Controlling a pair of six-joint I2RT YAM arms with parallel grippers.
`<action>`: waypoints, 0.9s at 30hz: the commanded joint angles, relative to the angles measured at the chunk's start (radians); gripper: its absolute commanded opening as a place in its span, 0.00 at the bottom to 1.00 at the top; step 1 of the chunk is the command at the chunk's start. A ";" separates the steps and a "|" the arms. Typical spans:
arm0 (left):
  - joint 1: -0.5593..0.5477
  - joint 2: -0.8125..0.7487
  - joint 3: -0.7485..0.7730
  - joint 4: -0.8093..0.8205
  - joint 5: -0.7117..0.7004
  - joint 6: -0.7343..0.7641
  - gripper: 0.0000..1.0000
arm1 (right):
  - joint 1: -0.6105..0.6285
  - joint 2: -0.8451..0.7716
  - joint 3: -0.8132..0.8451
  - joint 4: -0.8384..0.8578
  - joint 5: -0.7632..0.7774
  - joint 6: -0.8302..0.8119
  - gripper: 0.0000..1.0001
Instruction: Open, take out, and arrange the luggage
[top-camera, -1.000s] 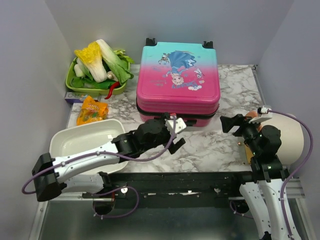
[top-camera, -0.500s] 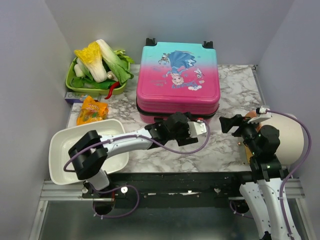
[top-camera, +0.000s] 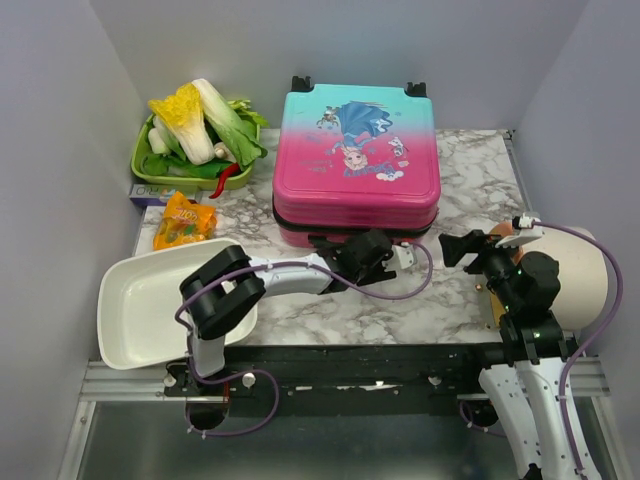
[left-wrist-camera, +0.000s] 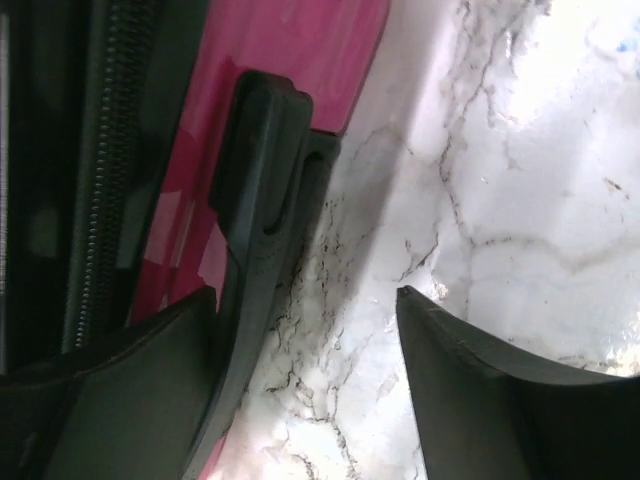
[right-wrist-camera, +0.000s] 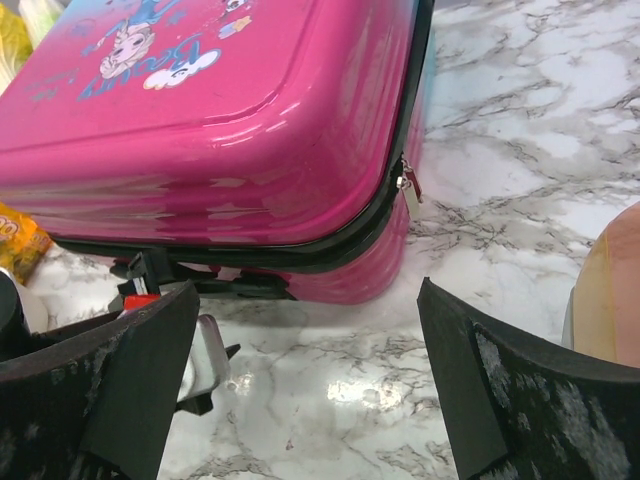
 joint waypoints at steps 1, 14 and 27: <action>0.012 0.044 0.033 0.032 -0.090 -0.011 0.74 | -0.002 -0.007 -0.016 0.019 0.030 -0.015 1.00; 0.005 0.182 0.162 -0.046 -0.120 0.000 0.61 | -0.002 -0.024 -0.017 0.016 0.024 -0.015 1.00; -0.039 0.013 0.014 -0.279 -0.323 -0.333 0.00 | -0.002 0.029 -0.035 0.050 0.052 0.005 1.00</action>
